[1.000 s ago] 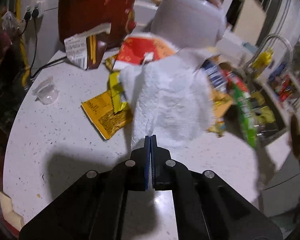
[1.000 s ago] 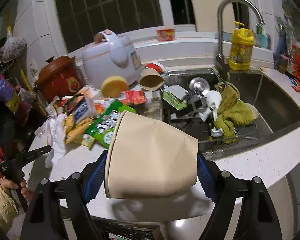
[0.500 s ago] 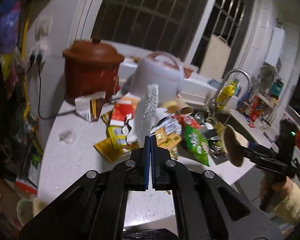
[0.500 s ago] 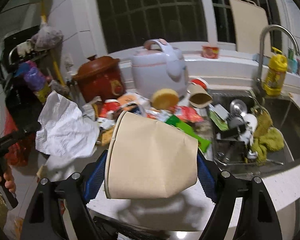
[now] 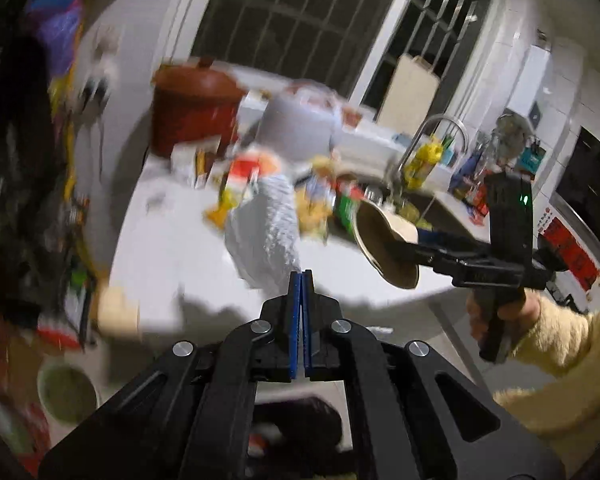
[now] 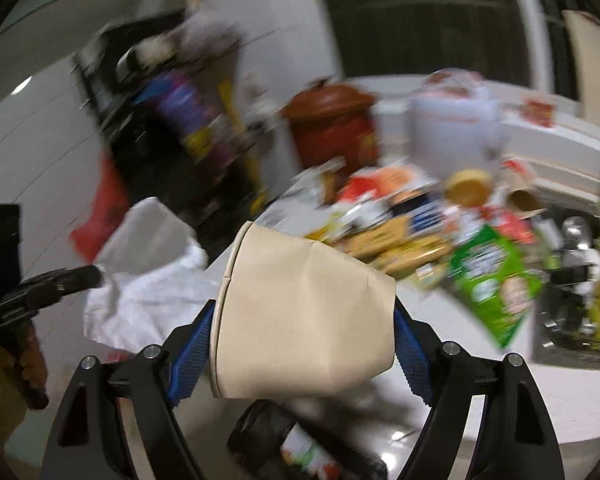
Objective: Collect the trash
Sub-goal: 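Carry the beige paper bag and paper strip down and drop them into the trash bag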
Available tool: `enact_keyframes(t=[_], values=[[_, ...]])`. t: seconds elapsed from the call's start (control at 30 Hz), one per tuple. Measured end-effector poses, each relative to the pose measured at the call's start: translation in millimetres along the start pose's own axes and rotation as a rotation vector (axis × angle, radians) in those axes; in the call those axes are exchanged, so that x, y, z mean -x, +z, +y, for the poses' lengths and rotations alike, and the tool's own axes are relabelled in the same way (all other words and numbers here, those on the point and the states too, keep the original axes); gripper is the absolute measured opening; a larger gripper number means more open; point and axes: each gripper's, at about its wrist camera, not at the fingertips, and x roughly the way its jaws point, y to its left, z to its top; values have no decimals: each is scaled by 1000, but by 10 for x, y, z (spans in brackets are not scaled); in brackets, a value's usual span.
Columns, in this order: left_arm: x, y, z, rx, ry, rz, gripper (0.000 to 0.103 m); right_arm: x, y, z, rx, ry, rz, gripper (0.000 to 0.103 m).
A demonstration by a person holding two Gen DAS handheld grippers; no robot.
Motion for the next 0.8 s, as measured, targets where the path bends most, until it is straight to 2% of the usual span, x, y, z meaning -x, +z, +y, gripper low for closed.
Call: enact_keyframes(t=[0.13, 0.2, 0.23, 0.33, 0.47, 0.57, 0.7, 0.73, 0.77, 0.8], values=[[-119, -545, 218, 107, 22, 143, 0, -311, -325, 318, 62, 74, 161, 79], [-261, -817, 326, 126, 52, 206, 0, -532, -559, 409, 67, 82, 256, 79], [-399, -1001, 412, 144, 60, 262, 0, -642, -706, 426, 66, 76, 300, 79], [-709, -1441, 618, 179, 78, 360, 0, -978, -1211, 398, 53, 38, 433, 79], [-1324, -2114, 943, 223, 98, 504, 0, -1429, -1920, 231, 32, -20, 590, 79], [-1741, -2551, 1111, 225, 97, 595, 0, -1795, -2406, 95, -4, -60, 672, 79], [-2325, -3072, 1385, 253, 139, 720, 0, -2399, -3031, -101, -53, -121, 780, 80], [-2487, -3197, 1479, 270, 170, 752, 0, -2509, -3131, -126, -51, -137, 801, 80], [-2586, -3268, 1530, 271, 203, 773, 1, -2630, -3244, -150, -53, -151, 825, 81], [-2699, -3346, 1571, 270, 231, 806, 15, -2762, -3366, -189, -55, -158, 859, 81]])
